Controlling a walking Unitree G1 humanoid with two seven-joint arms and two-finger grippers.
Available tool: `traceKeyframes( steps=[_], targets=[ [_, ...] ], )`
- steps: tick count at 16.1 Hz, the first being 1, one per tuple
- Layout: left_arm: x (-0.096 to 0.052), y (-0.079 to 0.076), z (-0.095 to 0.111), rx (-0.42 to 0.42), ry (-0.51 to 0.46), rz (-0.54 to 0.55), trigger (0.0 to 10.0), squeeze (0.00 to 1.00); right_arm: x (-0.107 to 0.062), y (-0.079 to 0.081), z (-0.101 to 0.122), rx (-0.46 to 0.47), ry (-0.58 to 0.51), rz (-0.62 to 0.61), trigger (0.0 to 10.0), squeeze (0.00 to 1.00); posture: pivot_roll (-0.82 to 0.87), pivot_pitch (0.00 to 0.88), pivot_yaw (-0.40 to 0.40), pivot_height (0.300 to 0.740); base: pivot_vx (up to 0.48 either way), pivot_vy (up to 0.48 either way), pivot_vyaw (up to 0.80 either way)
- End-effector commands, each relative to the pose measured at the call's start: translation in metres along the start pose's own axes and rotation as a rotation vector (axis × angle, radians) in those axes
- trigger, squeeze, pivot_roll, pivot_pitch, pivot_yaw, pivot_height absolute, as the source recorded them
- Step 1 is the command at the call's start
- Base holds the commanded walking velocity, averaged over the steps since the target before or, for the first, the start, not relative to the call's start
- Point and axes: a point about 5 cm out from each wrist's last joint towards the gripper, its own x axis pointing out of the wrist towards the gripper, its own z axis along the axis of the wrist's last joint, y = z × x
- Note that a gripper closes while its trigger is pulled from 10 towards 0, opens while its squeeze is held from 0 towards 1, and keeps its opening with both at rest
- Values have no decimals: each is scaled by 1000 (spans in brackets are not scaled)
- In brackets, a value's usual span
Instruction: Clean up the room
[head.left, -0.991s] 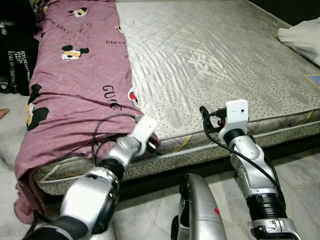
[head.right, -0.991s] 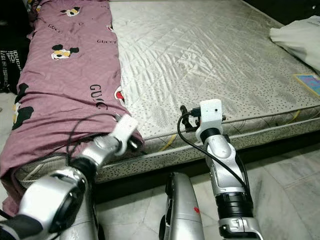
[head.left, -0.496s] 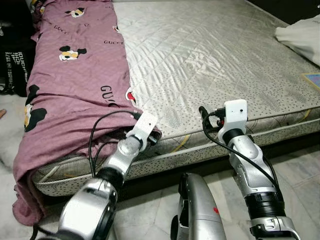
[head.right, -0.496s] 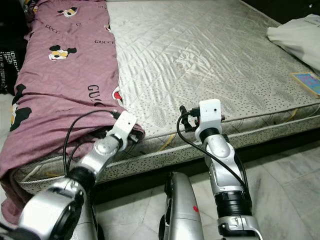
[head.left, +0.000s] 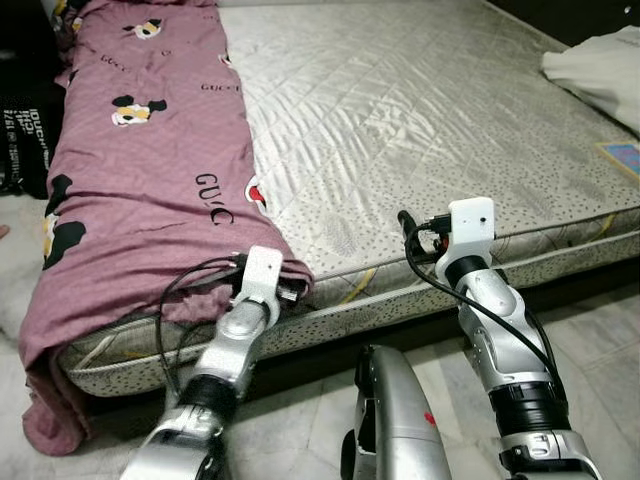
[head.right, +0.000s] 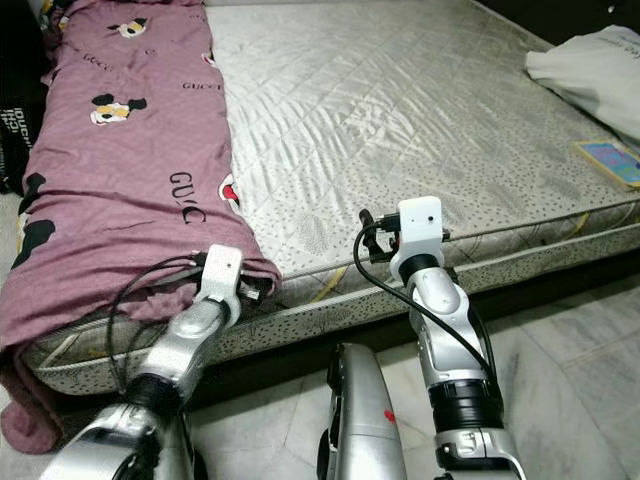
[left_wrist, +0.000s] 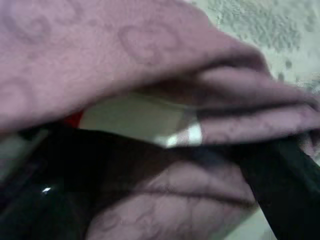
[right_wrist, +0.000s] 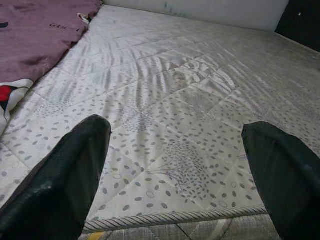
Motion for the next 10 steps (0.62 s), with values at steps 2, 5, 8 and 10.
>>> traceKeyframes(
  steps=[2,5,8,10],
  targets=[
    [-5,-21,6,143,8,-172,10000,0,4,-1,2,-1,-5,-5,10000,0,-163,0,-61,504,0,0,0],
    [-15,-29,-1,291,30,-269,10000,0,6,3,3,5,-12,7,10000,0,-159,0,-60,504,0,0,0],
    [-25,-24,3,335,-6,-244,10000,0,6,1,3,3,-11,3,10000,0,-156,0,-56,504,0,0,0],
    [-41,-12,12,337,-120,-130,10000,0,6,1,3,5,-12,0,10000,0,-148,0,-54,504,0,0,0]
  ],
)
